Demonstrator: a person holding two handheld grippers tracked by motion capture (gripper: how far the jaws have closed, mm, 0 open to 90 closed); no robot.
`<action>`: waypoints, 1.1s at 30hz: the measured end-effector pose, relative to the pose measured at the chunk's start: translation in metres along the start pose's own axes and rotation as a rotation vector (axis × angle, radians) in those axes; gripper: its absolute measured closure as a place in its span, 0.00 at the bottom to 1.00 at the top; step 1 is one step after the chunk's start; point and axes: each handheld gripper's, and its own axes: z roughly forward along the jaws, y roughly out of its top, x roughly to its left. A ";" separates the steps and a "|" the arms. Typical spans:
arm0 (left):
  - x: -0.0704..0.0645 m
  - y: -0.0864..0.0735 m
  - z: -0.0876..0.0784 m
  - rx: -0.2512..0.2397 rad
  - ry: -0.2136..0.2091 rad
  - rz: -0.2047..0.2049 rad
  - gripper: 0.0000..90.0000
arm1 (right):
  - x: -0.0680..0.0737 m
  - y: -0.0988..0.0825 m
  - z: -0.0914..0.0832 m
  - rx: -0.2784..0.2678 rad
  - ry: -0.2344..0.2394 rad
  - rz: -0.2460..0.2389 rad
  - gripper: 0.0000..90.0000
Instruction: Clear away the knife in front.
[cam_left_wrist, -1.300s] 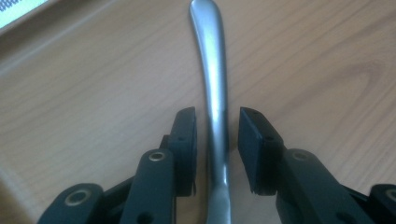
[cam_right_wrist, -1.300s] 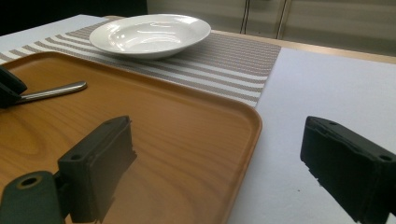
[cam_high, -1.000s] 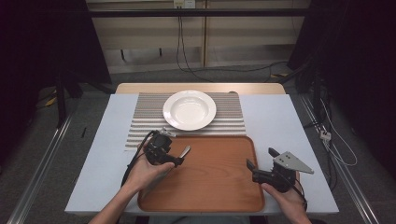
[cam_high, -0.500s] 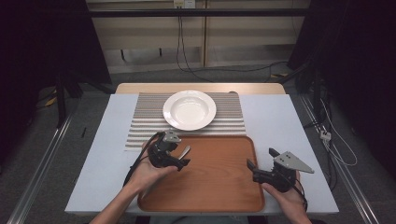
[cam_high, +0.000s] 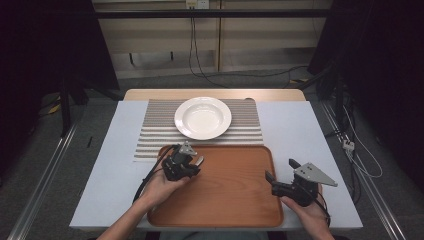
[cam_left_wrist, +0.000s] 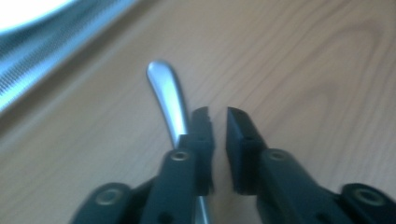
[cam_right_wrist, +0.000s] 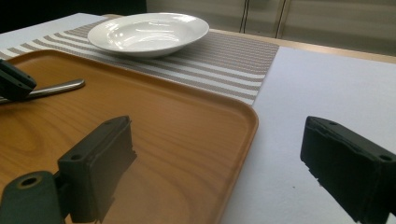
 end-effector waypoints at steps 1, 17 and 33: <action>0.001 -0.001 0.001 -0.005 -0.004 -0.013 0.97 | 0.000 0.000 0.000 0.000 0.001 -0.001 0.10; 0.013 -0.003 0.000 0.027 0.028 -0.025 1.00 | 0.003 0.001 0.001 0.001 -0.005 -0.005 0.10; 0.029 -0.007 -0.005 0.034 0.057 -0.077 1.00 | 0.002 0.001 0.001 0.002 -0.004 -0.007 0.10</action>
